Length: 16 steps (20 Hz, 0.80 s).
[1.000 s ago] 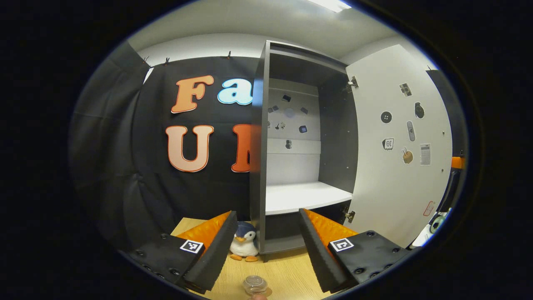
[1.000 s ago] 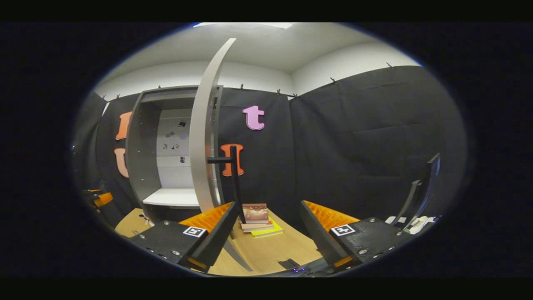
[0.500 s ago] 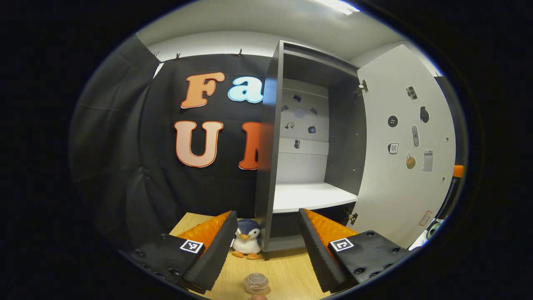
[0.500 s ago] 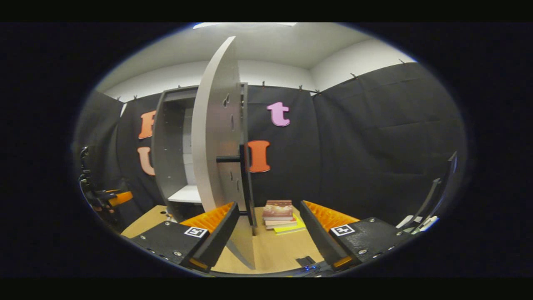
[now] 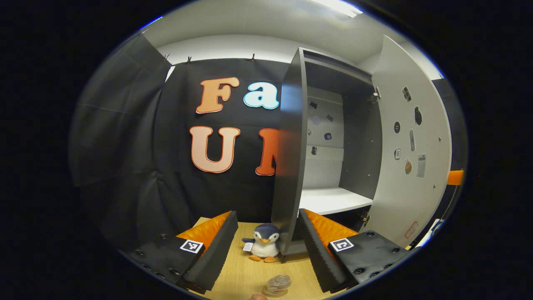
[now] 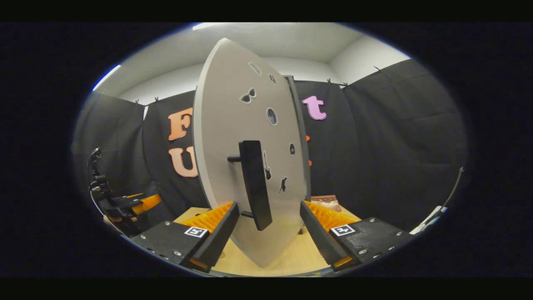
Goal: Open the cabinet door with the right hand, grasp the bottle in the cabinet with the left hand and place it on the coaster, then close the cabinet door with the right hand.
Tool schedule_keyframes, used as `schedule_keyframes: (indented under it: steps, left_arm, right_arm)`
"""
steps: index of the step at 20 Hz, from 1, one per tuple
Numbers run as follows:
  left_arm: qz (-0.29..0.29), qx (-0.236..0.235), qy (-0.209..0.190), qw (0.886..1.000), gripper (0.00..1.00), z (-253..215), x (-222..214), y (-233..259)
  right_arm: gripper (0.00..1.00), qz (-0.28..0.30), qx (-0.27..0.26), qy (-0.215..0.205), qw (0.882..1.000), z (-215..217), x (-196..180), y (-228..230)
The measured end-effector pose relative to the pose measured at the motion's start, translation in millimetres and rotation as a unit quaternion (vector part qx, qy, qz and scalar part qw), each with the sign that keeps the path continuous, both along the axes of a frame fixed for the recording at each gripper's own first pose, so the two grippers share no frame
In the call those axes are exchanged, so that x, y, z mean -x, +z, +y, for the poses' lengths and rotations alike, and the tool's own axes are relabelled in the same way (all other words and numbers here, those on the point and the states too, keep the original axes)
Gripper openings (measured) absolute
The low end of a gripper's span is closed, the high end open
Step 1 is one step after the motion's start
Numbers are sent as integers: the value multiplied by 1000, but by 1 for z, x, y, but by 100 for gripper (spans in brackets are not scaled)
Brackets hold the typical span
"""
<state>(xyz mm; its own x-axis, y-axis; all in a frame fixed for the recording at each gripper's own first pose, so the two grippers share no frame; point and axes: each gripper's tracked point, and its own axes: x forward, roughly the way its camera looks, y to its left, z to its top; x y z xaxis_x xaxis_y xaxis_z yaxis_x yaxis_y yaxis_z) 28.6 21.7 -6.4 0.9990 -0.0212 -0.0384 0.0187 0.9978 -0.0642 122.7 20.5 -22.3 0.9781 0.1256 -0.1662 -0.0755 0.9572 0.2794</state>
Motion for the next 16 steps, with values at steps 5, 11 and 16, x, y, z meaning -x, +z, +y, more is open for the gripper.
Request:
schedule_keyframes:
  steps: [5, 11, 16]
  left_arm:
    - [-6, -9, -15, 1000, 94, 25, -20, 5]
    - [-10, -6, -20, 1000, 94, 49, -40, 4]
    - [-16, -9, -30, 999, 94, 50, -58, 5]
  right_arm:
    - [93, 0, -55, 42, 998, 58, -24, 3]
    - [100, -2, -27, 35, 999, 83, -71, -3]
    - [94, -13, -12, 24, 1000, 88, -87, 3]
